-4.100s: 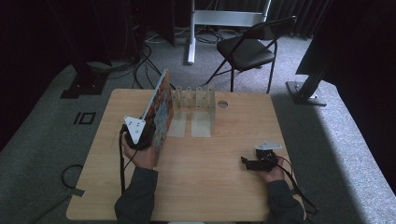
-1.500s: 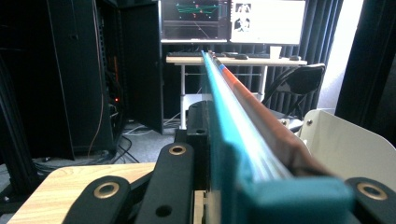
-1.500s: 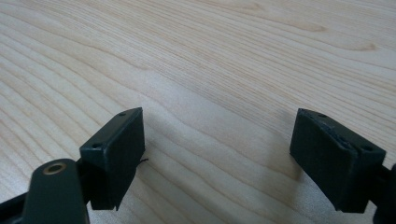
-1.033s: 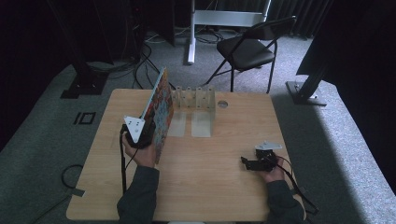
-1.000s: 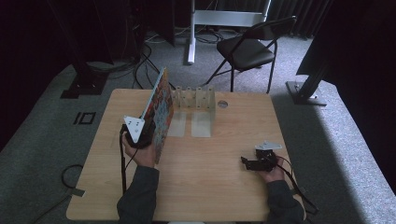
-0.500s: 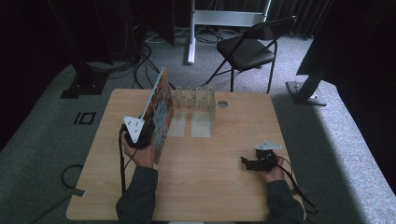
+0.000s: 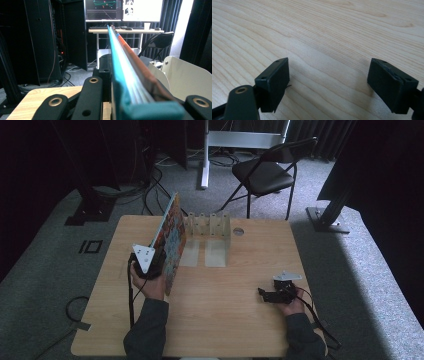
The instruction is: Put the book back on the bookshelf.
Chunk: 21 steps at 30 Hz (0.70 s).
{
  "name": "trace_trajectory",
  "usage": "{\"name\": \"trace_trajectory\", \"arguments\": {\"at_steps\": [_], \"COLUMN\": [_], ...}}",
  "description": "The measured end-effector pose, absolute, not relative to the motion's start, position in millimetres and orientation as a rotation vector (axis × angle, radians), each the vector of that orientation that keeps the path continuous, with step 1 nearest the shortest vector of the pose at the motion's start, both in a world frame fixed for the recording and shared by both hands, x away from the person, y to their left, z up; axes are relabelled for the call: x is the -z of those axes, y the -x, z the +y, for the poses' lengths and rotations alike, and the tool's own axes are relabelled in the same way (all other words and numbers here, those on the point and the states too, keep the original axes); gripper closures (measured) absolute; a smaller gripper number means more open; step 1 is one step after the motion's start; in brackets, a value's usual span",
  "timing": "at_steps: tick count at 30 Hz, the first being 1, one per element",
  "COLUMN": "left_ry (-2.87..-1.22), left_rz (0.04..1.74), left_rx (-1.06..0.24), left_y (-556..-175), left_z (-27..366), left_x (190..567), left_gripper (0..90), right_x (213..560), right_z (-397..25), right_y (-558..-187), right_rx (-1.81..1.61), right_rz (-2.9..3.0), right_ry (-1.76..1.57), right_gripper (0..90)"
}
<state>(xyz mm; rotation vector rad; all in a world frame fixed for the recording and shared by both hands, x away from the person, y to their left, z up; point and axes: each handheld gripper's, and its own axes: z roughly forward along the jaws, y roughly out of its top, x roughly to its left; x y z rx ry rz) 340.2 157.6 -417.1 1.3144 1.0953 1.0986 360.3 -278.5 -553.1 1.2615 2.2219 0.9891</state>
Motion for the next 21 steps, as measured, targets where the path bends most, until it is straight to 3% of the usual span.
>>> {"name": "trace_trajectory", "arguments": {"at_steps": [21], "left_ry": [-1.336], "left_rz": [1.087], "left_rx": [-1.093], "left_y": [-339.0], "left_z": [160.2], "left_x": [416.3], "left_gripper": [76.6], "right_x": [553.1], "right_z": [-278.5], "right_y": [-360.3], "right_rx": [-0.989], "right_rz": [2.222], "right_ry": [-1.261], "right_gripper": [17.6]}}
